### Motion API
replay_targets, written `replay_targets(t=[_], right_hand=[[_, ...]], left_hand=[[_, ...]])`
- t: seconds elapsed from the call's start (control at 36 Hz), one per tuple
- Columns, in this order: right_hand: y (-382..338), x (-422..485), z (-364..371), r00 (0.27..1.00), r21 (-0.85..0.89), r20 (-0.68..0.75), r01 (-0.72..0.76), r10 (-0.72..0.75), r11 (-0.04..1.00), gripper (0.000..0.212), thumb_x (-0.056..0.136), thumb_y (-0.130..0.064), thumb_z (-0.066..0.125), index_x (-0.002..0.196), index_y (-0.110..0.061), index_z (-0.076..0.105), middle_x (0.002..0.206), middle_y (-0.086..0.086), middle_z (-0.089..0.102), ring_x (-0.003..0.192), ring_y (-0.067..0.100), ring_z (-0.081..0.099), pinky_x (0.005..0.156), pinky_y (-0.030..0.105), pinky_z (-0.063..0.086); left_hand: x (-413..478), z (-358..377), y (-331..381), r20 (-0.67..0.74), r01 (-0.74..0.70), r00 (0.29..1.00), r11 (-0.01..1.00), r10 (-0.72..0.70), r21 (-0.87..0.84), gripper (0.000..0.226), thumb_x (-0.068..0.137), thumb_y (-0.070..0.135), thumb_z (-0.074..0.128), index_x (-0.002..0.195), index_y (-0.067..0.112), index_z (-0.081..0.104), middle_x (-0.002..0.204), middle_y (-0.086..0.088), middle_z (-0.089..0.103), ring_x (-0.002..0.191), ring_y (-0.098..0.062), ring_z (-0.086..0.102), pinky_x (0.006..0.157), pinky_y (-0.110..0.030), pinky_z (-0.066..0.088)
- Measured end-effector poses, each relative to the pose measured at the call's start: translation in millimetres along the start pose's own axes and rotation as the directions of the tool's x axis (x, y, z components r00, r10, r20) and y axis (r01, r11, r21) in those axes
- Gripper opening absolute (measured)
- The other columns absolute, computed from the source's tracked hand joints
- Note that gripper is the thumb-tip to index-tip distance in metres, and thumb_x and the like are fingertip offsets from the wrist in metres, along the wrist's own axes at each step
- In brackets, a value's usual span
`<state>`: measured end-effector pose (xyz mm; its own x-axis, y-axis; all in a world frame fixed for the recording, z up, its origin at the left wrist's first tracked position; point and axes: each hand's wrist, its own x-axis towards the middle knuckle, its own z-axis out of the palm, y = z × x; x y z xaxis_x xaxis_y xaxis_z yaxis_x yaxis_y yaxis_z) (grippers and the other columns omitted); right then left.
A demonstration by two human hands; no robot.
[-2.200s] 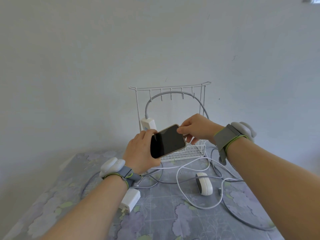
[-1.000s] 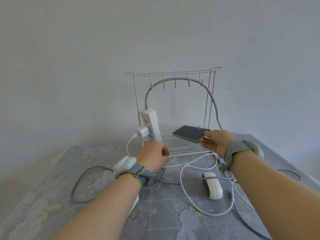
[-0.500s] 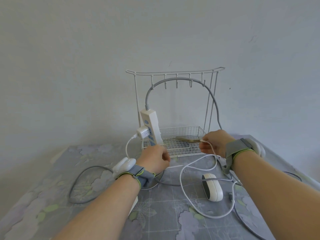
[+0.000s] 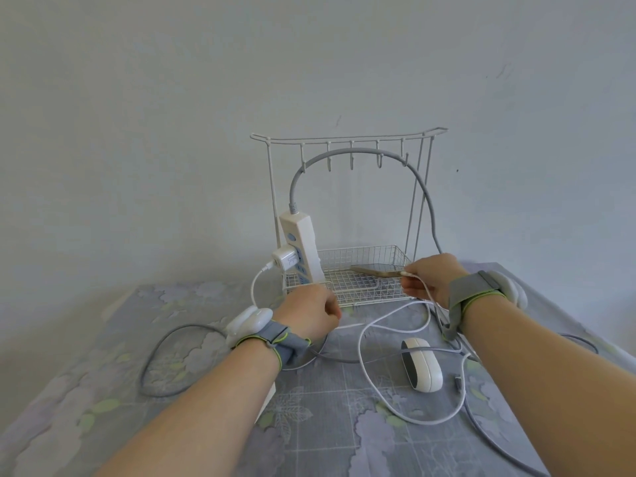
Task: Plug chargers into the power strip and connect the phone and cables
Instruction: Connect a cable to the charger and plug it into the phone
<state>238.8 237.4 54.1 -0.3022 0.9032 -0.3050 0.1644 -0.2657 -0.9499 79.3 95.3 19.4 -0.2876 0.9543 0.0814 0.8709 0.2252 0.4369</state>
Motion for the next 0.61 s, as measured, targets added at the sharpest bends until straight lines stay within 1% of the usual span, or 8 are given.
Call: replay_targets(t=[0.14,0.25,0.31,0.39,0.42,0.47,0.56,0.61], right_hand=[[-3,-5,0,0.999,-0.132,-0.022,0.041,-0.045,0.99,0.031,0.09,0.009,0.045,0.061,-0.001,0.047,0.053,0.011,0.045,0.028,0.016,0.04,0.033,0.019,0.042],[-6,-12,-1,0.994,-0.271,-0.063,0.064,-0.084,0.96,0.017,0.087,0.001,0.055,0.07,0.002,0.056,0.062,0.014,0.053,0.049,0.021,0.05,0.049,0.028,0.05],[-8,-15,0,0.989,-0.293,-0.071,0.102,-0.128,0.951,0.007,0.086,-0.003,0.058,0.088,0.003,0.061,0.076,0.017,0.059,0.064,0.027,0.058,0.057,0.032,0.049],[-13,-28,1,0.973,-0.436,-0.04,0.188,-0.228,0.88,0.039,0.087,-0.004,0.056,0.126,-0.004,0.055,0.121,0.013,0.064,0.108,0.028,0.063,0.085,0.033,0.053],[-12,-31,0,0.954,-0.531,0.0,0.255,-0.301,0.808,0.042,0.088,-0.002,0.053,0.13,-0.005,0.054,0.126,0.011,0.063,0.109,0.025,0.062,0.091,0.03,0.05],[-16,-35,1,0.945,-0.394,-0.077,0.265,-0.318,0.88,0.039,0.086,-0.004,0.053,0.123,0.005,0.059,0.112,0.017,0.066,0.089,0.023,0.057,0.081,0.028,0.047],[-17,-41,6,0.917,-0.51,-0.11,0.279,-0.383,0.814,0.024,0.082,-0.008,0.056,0.096,0.006,0.07,0.077,0.012,0.06,0.074,0.025,0.051,0.074,0.037,0.051],[-15,-48,10,0.913,-0.537,-0.075,0.303,-0.402,0.788,0.021,0.082,-0.008,0.056,0.091,0.001,0.073,0.075,0.011,0.064,0.073,0.025,0.055,0.078,0.039,0.055]], left_hand=[[-7,-10,-2,-0.016,0.004,1.0,1.0,-0.004,-0.017,0.018,0.083,0.014,0.058,0.091,0.018,0.074,0.095,-0.002,0.073,0.092,-0.018,0.066,0.083,-0.028,0.052],[-14,-20,-3,-0.057,0.022,0.998,1.0,-0.023,-0.013,0.021,0.082,0.013,0.057,0.093,0.018,0.074,0.096,-0.001,0.073,0.092,-0.016,0.065,0.077,-0.023,0.047],[-17,-25,-5,-0.068,0.034,0.997,0.999,-0.036,-0.021,0.021,0.082,0.012,0.057,0.092,0.018,0.075,0.096,-0.002,0.073,0.092,-0.018,0.065,0.08,-0.024,0.048],[-26,-37,-11,-0.14,0.07,0.988,0.998,-0.07,-0.004,0.023,0.081,0.012,0.056,0.087,0.023,0.075,0.093,0.0,0.073,0.091,-0.019,0.066,0.083,-0.027,0.051],[-31,-42,-15,-0.188,0.086,0.978,0.996,-0.086,-0.005,0.023,0.08,0.013,0.056,0.085,0.025,0.075,0.092,0.001,0.073,0.09,-0.02,0.066,0.083,-0.029,0.052],[-39,-52,-22,-0.276,0.129,0.953,0.992,-0.125,-0.007,0.022,0.079,0.015,0.057,0.083,0.026,0.075,0.091,0.002,0.073,0.089,-0.02,0.066,0.083,-0.03,0.052],[-51,-65,-37,-0.364,0.212,0.908,0.977,-0.207,-0.027,0.02,0.079,0.015,0.059,0.084,0.025,0.076,0.09,0.001,0.073,0.091,-0.023,0.066,0.081,-0.028,0.049],[-61,-71,-49,-0.388,0.263,0.887,0.965,-0.252,-0.025,0.019,0.079,0.015,0.059,0.084,0.023,0.075,0.091,-0.001,0.074,0.094,-0.026,0.066,0.081,-0.028,0.049]])
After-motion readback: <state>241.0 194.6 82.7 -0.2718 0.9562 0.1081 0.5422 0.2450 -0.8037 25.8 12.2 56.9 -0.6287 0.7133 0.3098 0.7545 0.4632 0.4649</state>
